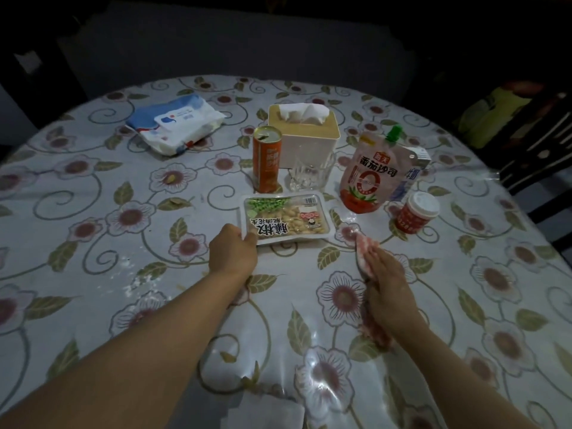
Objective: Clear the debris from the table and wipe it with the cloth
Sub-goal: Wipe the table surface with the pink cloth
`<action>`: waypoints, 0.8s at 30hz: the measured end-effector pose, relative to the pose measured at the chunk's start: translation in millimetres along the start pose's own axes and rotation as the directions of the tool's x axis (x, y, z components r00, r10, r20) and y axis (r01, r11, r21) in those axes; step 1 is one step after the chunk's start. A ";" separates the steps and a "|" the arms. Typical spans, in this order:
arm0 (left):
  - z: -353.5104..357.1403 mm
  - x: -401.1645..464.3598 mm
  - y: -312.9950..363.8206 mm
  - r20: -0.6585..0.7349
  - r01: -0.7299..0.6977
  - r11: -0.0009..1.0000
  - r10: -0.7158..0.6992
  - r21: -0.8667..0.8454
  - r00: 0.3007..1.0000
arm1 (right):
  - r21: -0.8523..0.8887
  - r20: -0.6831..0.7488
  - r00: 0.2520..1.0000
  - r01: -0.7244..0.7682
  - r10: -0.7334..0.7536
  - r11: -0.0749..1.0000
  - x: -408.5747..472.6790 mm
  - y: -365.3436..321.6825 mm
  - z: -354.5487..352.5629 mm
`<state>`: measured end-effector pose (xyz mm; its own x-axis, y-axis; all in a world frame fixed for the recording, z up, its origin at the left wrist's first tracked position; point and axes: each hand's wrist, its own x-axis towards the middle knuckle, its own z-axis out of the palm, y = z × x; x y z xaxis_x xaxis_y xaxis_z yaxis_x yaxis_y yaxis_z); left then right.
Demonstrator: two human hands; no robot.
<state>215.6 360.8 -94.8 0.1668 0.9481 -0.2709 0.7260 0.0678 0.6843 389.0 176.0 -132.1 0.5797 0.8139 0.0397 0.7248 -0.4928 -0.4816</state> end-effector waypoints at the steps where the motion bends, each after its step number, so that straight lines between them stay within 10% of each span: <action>1: 1.7 4.9 1.1 0.012 0.024 1.000 -0.024 0.012 1.000 | 0.020 -0.049 0.999 -0.020 0.021 1.000 -2.4 -0.5 0.5; 18: -54.7 42.1 -33.4 -0.127 -0.019 0.994 0.005 -0.109 0.992 | 0.186 -0.256 0.908 -0.291 0.332 0.938 59.2 -10.9 12.7; 24: -84.3 54.3 -49.3 -0.266 0.070 0.994 -0.090 -0.082 0.960 | 0.107 -0.215 0.973 -0.059 0.081 0.992 86.4 -52.6 54.6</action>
<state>132.6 435.2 -86.1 -0.0826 0.9865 -0.1417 0.6785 0.1598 0.7170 380.6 289.1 -151.1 0.7032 0.6858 0.1875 0.6451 -0.5045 -0.5739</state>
